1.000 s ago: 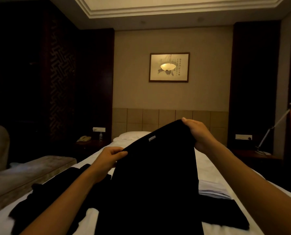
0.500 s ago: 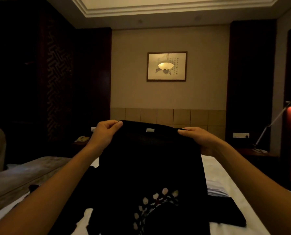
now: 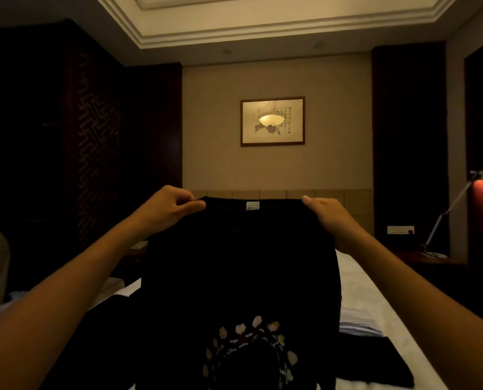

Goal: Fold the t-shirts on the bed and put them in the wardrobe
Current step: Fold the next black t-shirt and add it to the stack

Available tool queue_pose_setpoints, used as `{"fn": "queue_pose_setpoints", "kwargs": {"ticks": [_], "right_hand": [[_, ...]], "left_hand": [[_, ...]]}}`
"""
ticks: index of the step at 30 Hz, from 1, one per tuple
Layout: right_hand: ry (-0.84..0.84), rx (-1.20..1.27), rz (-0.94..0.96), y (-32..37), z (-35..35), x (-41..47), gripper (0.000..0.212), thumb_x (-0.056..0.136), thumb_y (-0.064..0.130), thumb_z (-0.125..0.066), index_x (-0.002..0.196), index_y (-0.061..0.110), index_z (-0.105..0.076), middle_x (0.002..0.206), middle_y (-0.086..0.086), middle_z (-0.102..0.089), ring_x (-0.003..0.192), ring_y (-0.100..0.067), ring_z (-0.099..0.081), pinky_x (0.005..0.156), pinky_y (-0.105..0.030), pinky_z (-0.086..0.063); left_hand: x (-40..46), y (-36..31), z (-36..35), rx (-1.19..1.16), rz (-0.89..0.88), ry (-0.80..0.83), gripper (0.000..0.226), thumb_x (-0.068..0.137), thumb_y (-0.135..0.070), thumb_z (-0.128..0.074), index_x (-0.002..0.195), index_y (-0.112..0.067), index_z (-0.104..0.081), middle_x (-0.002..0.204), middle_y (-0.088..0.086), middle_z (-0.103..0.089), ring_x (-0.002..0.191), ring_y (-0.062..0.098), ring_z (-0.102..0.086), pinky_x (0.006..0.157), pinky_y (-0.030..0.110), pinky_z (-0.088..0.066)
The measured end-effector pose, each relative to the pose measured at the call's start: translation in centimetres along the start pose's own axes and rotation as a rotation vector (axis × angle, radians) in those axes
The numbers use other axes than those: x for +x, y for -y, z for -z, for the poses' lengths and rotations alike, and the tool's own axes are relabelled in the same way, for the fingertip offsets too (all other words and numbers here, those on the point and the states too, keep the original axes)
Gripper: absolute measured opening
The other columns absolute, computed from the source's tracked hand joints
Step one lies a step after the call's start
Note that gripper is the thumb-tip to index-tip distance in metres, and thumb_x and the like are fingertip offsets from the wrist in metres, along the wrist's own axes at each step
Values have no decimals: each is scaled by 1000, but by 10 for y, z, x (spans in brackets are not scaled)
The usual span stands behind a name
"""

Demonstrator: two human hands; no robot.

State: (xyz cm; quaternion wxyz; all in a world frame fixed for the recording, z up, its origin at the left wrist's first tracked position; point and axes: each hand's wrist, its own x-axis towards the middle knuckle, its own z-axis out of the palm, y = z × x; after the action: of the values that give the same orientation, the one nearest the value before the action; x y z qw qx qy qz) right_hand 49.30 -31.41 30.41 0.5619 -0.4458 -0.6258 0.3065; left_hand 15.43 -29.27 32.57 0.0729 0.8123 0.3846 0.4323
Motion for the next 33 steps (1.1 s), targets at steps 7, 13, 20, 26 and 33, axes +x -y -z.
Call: {"fn": "queue_pose_setpoints", "kwargs": {"ticks": [7,13,20,26,33], "right_hand": [[462,208,-159,-11,29,0,43,75,58,-74,76,15,-70,63,-1,-42,49,-12,-42,49,-21,-36],[580,344,-57,-29,40,0,74,56,24,-94,119,3,-61,98,-14,-68,84,-24,-69,73,-32,-60],[290,363,-47,-40,28,5,29,88,21,-57,109,4,-70,89,-10,-67,78,-22,-62,70,-30,-51],[9,182,73,-26,14,11,19,98,19,-56,106,9,-70,79,-1,-74,69,-14,-69,56,-22,-52],[135,66,-35,-16,25,7,21,94,20,-62,100,3,-71,71,-6,-67,57,-14,-66,48,-21,-50]], "left_hand": [[-12,6,16,-201,48,231,11,84,-21,-68,85,-15,-78,78,6,-71,67,14,-67,59,18,-51],[-14,9,0,-526,66,-53,23,94,-13,-55,86,-13,-76,64,-1,-70,51,6,-63,46,14,-47],[-11,14,-12,-656,186,-242,22,98,-24,-56,98,-8,-71,75,1,-73,64,12,-69,56,21,-54],[-13,16,-9,-417,95,-340,25,95,-27,-61,87,-8,-74,71,8,-68,59,17,-63,52,23,-49],[-11,22,18,128,-24,-114,32,83,-35,-70,58,-18,-60,46,-9,-51,43,2,-45,44,15,-32]]}}
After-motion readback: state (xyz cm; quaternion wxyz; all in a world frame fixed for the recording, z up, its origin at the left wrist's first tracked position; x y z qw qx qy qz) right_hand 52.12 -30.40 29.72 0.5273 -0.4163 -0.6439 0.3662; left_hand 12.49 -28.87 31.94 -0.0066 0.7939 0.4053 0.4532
